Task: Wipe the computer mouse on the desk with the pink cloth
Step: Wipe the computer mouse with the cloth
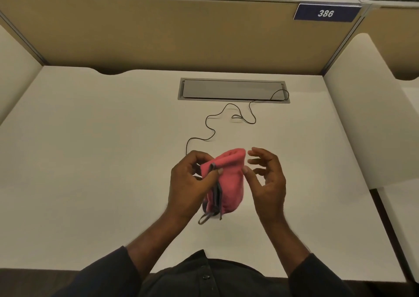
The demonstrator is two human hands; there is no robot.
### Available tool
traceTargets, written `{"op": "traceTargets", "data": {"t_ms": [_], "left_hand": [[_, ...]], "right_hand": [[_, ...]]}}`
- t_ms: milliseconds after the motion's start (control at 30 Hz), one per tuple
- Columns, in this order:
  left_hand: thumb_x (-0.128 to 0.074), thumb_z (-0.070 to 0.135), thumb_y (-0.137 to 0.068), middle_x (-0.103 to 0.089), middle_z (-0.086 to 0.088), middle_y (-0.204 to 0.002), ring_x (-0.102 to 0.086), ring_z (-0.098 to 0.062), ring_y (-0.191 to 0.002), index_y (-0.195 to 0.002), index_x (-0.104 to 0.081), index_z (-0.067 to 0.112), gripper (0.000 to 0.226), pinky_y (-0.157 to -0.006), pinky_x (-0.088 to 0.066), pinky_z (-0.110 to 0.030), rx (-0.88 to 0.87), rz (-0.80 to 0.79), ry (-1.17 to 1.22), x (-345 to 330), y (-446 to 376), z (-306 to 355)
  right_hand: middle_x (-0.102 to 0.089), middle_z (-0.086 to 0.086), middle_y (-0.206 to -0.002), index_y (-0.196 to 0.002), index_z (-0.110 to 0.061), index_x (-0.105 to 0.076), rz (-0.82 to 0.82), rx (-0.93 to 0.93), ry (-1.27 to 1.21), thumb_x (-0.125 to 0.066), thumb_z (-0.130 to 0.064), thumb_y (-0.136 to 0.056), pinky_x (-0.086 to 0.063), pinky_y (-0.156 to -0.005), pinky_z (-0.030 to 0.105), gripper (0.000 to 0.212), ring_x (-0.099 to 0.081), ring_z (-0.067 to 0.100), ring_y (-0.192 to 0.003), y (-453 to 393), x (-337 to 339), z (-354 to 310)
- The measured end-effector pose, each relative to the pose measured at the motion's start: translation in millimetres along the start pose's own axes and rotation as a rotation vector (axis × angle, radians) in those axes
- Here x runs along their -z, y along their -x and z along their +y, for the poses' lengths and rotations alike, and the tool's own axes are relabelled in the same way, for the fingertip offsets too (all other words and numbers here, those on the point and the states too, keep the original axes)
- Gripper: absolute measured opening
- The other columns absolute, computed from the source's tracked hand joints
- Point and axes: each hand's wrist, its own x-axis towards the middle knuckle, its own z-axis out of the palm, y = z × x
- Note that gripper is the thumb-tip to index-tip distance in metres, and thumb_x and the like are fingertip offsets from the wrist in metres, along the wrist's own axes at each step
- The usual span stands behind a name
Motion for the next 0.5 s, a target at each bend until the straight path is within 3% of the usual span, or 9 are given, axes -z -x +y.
{"op": "traceTargets", "data": {"t_ms": [67, 133, 233, 300, 400, 500], "left_hand": [[-0.079, 0.017, -0.082, -0.067, 0.013, -0.087, -0.065, -0.012, -0.083, -0.091, -0.065, 0.026, 0.018, -0.062, -0.055, -0.021, 0.013, 0.04, -0.028, -5.3, -5.7, 4.6], [-0.079, 0.018, -0.081, -0.067, 0.014, -0.087, -0.065, -0.013, -0.083, -0.092, -0.065, 0.024, 0.019, -0.065, -0.057, -0.025, 0.025, 0.025, -0.041, -10.6, -11.2, 9.9], [-0.08, 0.026, -0.08, -0.067, 0.012, -0.093, -0.066, -0.013, -0.087, -0.096, -0.064, 0.024, 0.023, -0.069, -0.057, -0.026, 0.077, -0.149, -0.022, -20.7, -15.7, 15.5], [-0.075, 0.027, -0.084, -0.067, 0.01, -0.1, -0.065, -0.01, -0.092, -0.102, -0.065, 0.024, 0.021, -0.075, -0.056, -0.028, 0.101, -0.288, -0.005, -26.8, -18.3, 13.3], [-0.061, 0.024, -0.096, -0.071, 0.003, -0.105, -0.068, -0.014, -0.09, -0.111, -0.069, 0.018, 0.018, -0.077, -0.057, -0.029, 0.141, -0.476, 0.139, -30.1, -22.1, 3.1], [-0.058, 0.027, -0.096, -0.071, -0.003, -0.106, -0.07, -0.024, -0.087, -0.109, -0.071, 0.014, 0.023, -0.073, -0.06, -0.037, 0.111, -0.425, 0.207, -31.5, -19.9, -20.1]], "right_hand": [[-0.06, -0.003, -0.129, -0.13, -0.014, -0.055, -0.035, 0.084, 0.047, -0.066, -0.027, -0.091, -0.053, -0.09, 0.031, 0.043, -0.058, 0.021, -0.118, 6.1, -3.9, 1.8], [-0.049, -0.002, -0.145, -0.144, -0.012, -0.044, -0.187, 0.09, 0.018, -0.063, -0.036, -0.092, -0.044, -0.104, 0.027, 0.06, -0.045, 0.019, -0.135, 13.0, -9.0, 2.7], [-0.04, -0.012, -0.152, -0.153, -0.022, -0.028, -0.34, -0.012, -0.121, -0.066, -0.041, -0.089, -0.04, -0.103, 0.018, 0.077, -0.04, 0.011, -0.138, 22.5, -18.2, 4.8], [-0.052, -0.012, -0.141, -0.147, -0.032, -0.036, -0.248, -0.115, -0.216, -0.069, -0.045, -0.085, -0.047, -0.097, 0.021, 0.071, -0.051, 0.012, -0.129, 25.5, -20.2, 7.6], [-0.07, -0.007, -0.113, -0.12, -0.04, -0.062, 0.0, -0.287, -0.275, -0.075, -0.047, -0.078, -0.057, -0.085, 0.033, 0.045, -0.067, 0.017, -0.104, 22.2, -14.5, 16.8], [-0.074, 0.001, -0.1, -0.102, -0.031, -0.072, 0.062, -0.486, -0.292, -0.08, -0.044, -0.072, -0.058, -0.082, 0.044, 0.033, -0.07, 0.024, -0.093, 17.4, -4.6, 31.6]]}}
